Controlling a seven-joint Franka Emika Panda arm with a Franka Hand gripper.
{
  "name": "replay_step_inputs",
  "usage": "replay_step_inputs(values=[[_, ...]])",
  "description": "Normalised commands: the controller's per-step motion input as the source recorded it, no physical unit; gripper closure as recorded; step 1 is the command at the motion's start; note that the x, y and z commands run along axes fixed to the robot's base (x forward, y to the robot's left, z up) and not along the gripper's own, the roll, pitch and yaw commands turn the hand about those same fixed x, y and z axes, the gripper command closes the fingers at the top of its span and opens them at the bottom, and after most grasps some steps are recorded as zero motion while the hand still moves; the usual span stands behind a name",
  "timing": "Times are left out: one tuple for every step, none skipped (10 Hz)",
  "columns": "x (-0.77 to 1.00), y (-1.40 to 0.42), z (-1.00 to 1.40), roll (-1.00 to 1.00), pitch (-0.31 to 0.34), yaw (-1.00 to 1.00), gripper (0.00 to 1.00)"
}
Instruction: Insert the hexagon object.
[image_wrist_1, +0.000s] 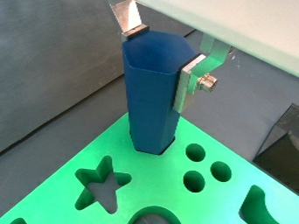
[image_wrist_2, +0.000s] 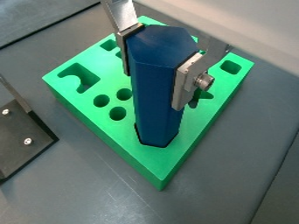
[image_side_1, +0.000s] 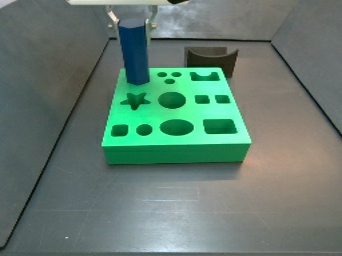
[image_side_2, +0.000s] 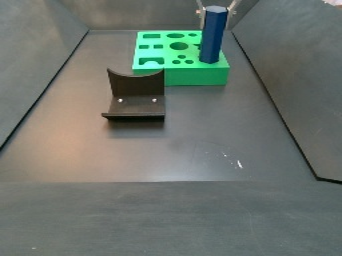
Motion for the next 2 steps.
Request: replay_step_inputs(values=[[0.00,0.00,0.00,0.00,0.000,0.00,1.00],[0.00,0.00,0.00,0.00,0.000,0.00,1.00]])
